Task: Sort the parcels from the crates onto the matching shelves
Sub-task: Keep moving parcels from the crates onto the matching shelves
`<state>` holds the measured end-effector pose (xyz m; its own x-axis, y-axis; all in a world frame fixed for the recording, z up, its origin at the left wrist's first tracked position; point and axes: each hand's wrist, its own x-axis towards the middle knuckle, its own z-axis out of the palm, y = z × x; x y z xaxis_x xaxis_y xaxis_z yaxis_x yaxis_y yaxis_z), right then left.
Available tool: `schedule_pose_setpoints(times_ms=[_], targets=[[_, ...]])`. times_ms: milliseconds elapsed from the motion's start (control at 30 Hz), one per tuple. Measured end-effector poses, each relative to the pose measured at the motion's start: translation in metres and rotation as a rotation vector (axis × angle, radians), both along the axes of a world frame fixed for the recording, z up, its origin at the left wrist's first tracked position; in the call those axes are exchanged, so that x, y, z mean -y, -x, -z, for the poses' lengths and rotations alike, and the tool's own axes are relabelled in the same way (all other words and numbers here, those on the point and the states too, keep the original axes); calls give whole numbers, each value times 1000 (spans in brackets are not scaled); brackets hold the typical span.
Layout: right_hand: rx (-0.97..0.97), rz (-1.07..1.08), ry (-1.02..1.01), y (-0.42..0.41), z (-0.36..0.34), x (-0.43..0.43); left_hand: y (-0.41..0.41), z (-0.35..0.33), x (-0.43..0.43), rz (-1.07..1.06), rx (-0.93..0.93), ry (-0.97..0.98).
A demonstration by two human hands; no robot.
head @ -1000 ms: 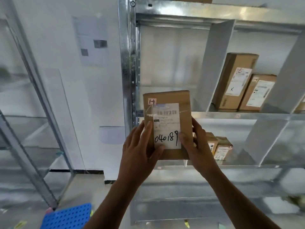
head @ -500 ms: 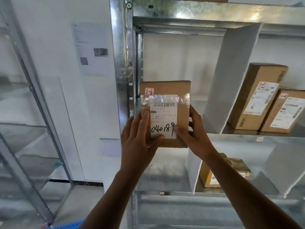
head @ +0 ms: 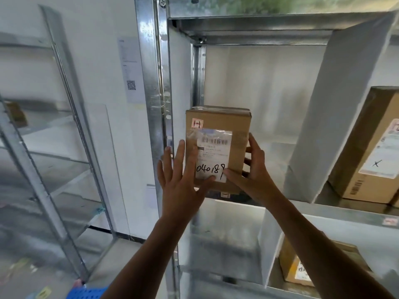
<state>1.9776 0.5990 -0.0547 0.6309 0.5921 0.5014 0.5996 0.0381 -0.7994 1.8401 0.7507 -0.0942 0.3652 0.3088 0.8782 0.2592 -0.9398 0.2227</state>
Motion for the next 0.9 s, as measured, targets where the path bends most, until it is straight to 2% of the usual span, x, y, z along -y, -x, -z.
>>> schedule_pose_setpoints(times_ms=[333, 700, 900], targets=[[92, -72, 114, -22, -3, -30, -13, 21, -16, -154, -30, -49], [114, -120, 184, -21, -6, -37, -12, 17, -8, -215, -131, 18], [205, -10, 378, -13, -4, -27, -1, 21, 0, -220, -217, 64]])
